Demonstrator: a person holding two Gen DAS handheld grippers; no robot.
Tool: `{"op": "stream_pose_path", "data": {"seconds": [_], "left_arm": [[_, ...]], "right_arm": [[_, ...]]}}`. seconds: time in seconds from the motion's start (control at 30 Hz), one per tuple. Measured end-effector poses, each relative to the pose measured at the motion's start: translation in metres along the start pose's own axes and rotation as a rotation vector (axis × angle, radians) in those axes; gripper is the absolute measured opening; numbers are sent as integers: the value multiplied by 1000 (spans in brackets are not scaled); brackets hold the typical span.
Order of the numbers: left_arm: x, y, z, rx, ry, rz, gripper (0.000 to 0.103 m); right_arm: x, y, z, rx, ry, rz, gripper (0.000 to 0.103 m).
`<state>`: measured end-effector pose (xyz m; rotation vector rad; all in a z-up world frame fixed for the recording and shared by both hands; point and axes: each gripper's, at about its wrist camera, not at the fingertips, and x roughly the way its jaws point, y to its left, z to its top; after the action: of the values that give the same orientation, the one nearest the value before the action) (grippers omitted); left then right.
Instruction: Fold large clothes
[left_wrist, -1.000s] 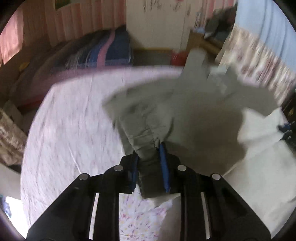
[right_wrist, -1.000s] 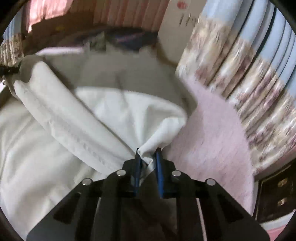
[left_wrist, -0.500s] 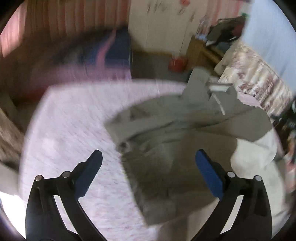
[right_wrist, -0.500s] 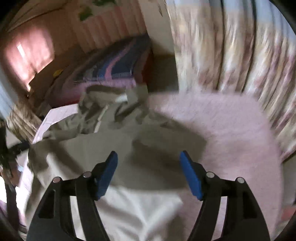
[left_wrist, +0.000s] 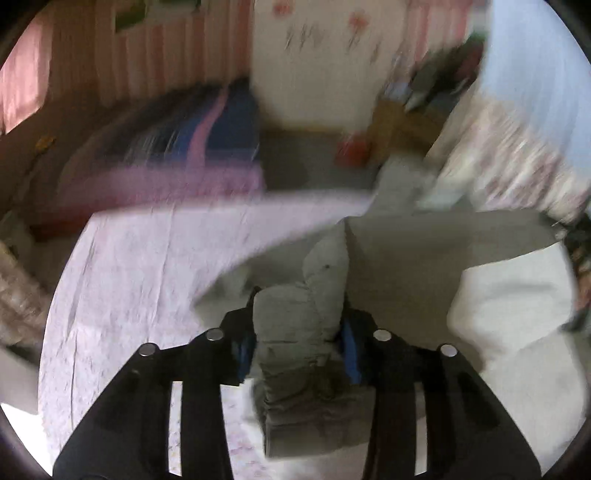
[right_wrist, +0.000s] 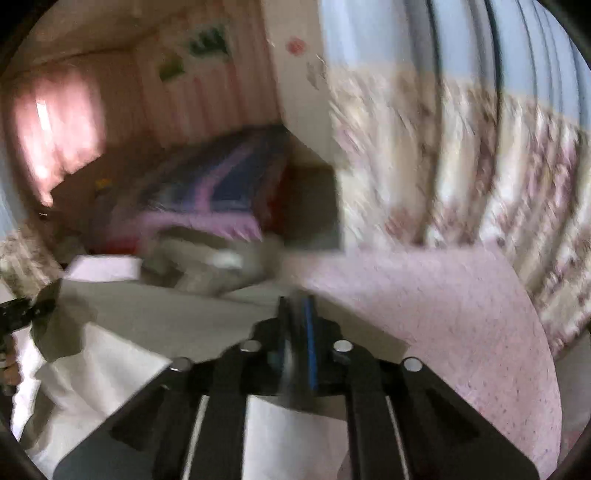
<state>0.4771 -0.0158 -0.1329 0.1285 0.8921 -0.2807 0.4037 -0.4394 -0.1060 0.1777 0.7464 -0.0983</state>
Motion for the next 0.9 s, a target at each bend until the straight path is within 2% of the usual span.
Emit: {"op": "stream_pose_path", "data": {"seconds": [0.03, 0.07, 0.1, 0.13, 0.17, 0.23, 0.3, 0.37, 0.47, 0.5, 0.53, 0.57, 0.6, 0.63, 0.7, 0.77, 0.9], "left_arm": [[15, 2, -5, 13, 37, 52, 52], [25, 5, -9, 17, 59, 80, 56], [27, 12, -12, 1, 78, 94, 65], [23, 16, -13, -18, 75, 97, 72], [15, 19, -12, -31, 64, 98, 75], [-10, 16, -11, -14, 35, 131, 89], [-35, 9, -10, 20, -23, 189, 97], [-44, -7, -4, 44, -39, 211, 99], [-45, -30, 3, 57, -13, 197, 99], [-45, -41, 1, 83, -13, 194, 99], [-46, -44, 0, 108, -20, 224, 99], [-46, -46, -1, 126, -33, 275, 99], [-42, -40, -6, 135, -25, 315, 99], [-36, -32, -10, 136, -2, 317, 99], [-19, -16, -19, 138, 63, 306, 97], [-6, -6, -32, 151, 104, 311, 96], [11, -1, -47, 124, 129, 278, 96]], "right_arm": [[7, -5, -2, 2, 38, -23, 23], [10, -12, -4, 34, 62, -27, 24], [7, -19, -4, 67, 68, -13, 31], [-4, -27, -4, 111, 50, 7, 36], [-20, -31, -2, 127, 15, 6, 45], [-56, -23, -2, 47, -38, -47, 52], [-79, -5, -12, -53, -39, -58, 57], [-83, 17, -24, -148, 23, -27, 57], [-72, 50, -51, -273, 98, -1, 55], [-65, 57, -61, -315, 123, -12, 49], [-58, 61, -69, -347, 157, -16, 43], [-48, 60, -81, -385, 207, -36, 33], [-43, 59, -89, -416, 225, -56, 32], [-39, 56, -95, -448, 226, -90, 32], [-36, 45, -98, -439, 237, -98, 32], [-30, 31, -97, -370, 256, -56, 32], [-20, 23, -103, -376, 250, -49, 32]]}}
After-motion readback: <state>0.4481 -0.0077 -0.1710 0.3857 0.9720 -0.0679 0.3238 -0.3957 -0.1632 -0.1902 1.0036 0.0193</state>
